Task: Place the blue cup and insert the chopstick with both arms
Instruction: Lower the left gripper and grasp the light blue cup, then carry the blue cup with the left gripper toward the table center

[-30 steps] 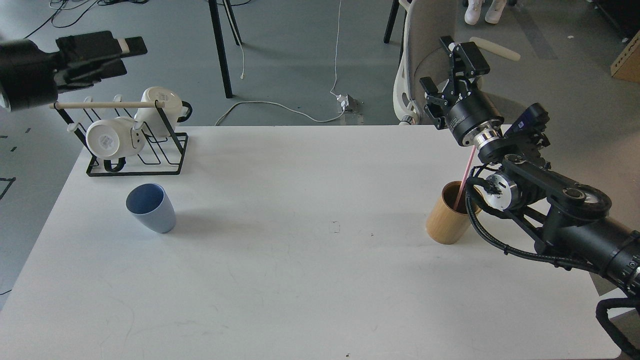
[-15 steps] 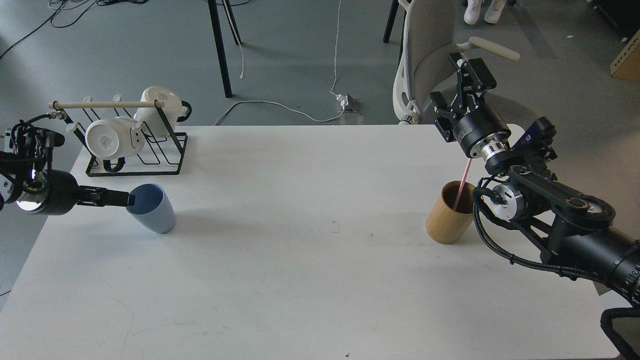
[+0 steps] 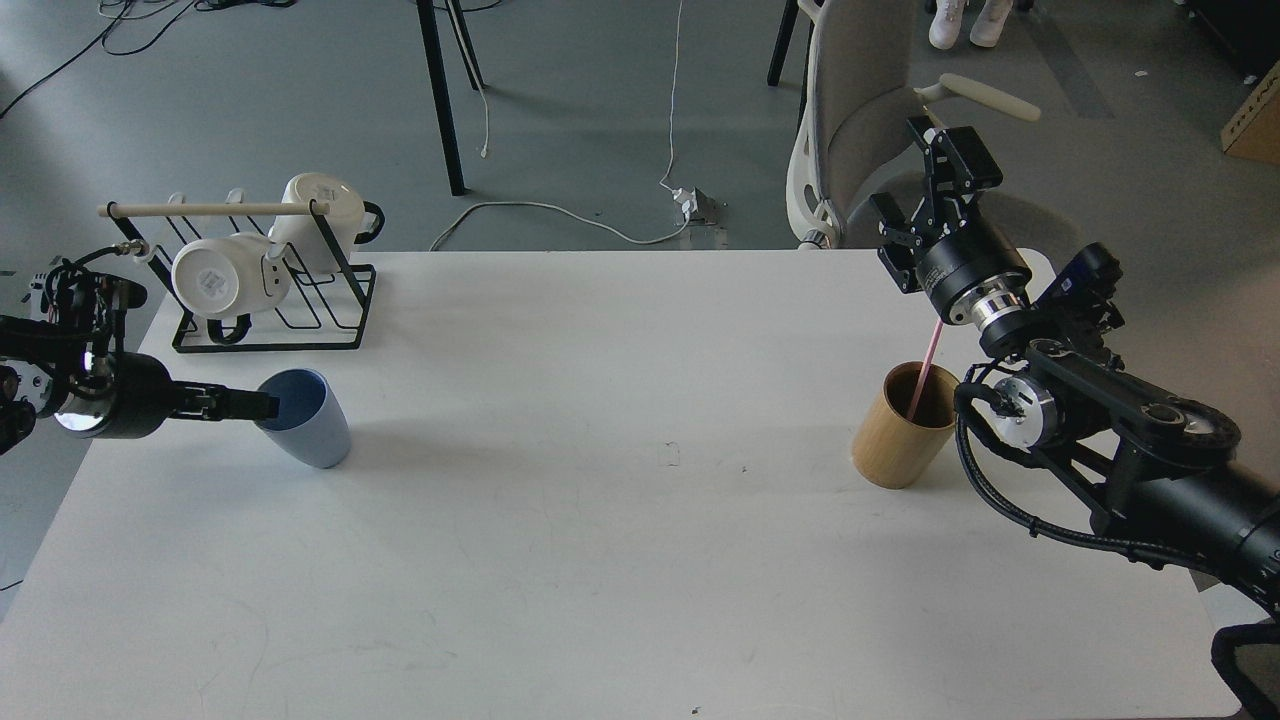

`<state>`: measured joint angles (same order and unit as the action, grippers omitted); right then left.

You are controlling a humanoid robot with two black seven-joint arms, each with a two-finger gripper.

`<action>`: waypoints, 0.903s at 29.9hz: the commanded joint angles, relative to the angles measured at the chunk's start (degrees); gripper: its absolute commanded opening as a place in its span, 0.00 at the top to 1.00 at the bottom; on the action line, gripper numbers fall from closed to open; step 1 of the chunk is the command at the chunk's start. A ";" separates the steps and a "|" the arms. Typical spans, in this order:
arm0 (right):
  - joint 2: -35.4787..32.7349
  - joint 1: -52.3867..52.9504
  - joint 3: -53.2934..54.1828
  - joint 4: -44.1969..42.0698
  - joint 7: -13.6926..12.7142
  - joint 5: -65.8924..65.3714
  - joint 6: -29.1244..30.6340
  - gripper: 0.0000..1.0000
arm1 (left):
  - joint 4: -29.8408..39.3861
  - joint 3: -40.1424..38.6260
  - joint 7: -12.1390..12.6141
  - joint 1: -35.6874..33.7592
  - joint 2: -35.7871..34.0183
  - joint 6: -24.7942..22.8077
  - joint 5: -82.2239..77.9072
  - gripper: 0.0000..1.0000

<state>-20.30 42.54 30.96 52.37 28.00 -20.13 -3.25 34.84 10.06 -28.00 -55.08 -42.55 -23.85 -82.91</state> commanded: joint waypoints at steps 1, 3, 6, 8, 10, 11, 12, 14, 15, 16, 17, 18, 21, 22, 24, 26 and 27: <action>-0.09 -0.09 0.06 0.01 0.00 0.00 0.00 0.05 | 0.06 0.23 0.00 -0.02 0.62 1.44 -0.24 0.35; -0.44 -0.18 0.06 0.01 0.00 0.00 0.00 0.05 | -0.03 0.23 0.00 -0.02 0.80 1.44 -0.32 0.47; -0.53 -0.18 0.06 0.10 0.00 0.00 0.00 0.05 | 0.06 0.23 0.00 0.15 0.80 1.44 -0.32 0.63; -0.70 -0.26 0.06 0.10 0.00 0.00 0.00 0.05 | 0.06 0.31 0.00 0.24 0.80 1.53 -0.33 0.81; -0.70 -0.61 0.06 0.10 0.00 0.00 0.00 0.05 | 0.14 0.31 0.00 0.33 0.71 1.79 -0.24 0.94; -0.70 -0.70 0.06 0.10 0.00 0.00 0.00 0.05 | 0.41 0.23 0.00 0.24 0.80 1.97 -0.24 0.96; -0.70 -0.70 0.06 0.10 0.00 0.00 0.00 0.05 | 0.49 0.23 0.00 0.07 0.80 2.32 -0.24 0.98; -0.79 -0.70 0.07 0.10 0.00 0.00 0.00 0.05 | 0.67 -0.21 0.00 -0.11 0.63 2.84 -0.06 0.99; -0.79 -0.70 0.06 0.10 0.00 0.00 0.00 0.05 | 1.02 -0.56 0.00 -0.20 0.54 3.28 0.03 1.00; -0.79 -0.70 0.06 0.10 0.00 0.00 0.00 0.05 | 1.46 -0.74 0.00 -0.29 0.54 3.63 0.11 1.00; -0.79 -0.70 0.15 0.10 0.00 0.00 -0.09 0.05 | 2.25 -0.91 0.00 -0.46 0.36 3.90 0.29 1.00; -0.79 -0.79 0.15 0.10 0.00 0.00 -0.09 0.05 | 2.69 -1.00 0.00 -0.64 0.19 4.08 0.46 1.00; -0.79 -0.79 0.15 0.10 0.00 0.00 -0.27 0.05 | 5.58 -3.63 0.00 -0.99 -0.16 4.52 0.55 1.00; -0.88 -0.79 0.24 0.10 0.00 0.00 -0.27 0.05 | 6.90 -5.29 0.00 -1.08 -0.34 4.43 0.55 1.00; -0.79 -0.79 0.59 0.10 0.00 0.00 -0.27 0.05 | 10.41 -8.20 0.00 -2.13 -0.78 3.82 0.55 1.00; -0.88 -0.71 1.64 0.01 0.00 0.00 -0.35 0.05 | 14.37 -9.70 0.00 -4.14 0.18 3.38 0.90 1.00; -0.97 -0.62 2.52 0.01 0.00 0.00 -0.44 0.05 | 15.95 -9.79 0.00 -5.37 1.58 3.03 1.08 1.00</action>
<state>-21.13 41.75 31.89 52.48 28.00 -20.13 -3.57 45.87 1.83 -27.99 -57.87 -42.99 -20.02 -82.24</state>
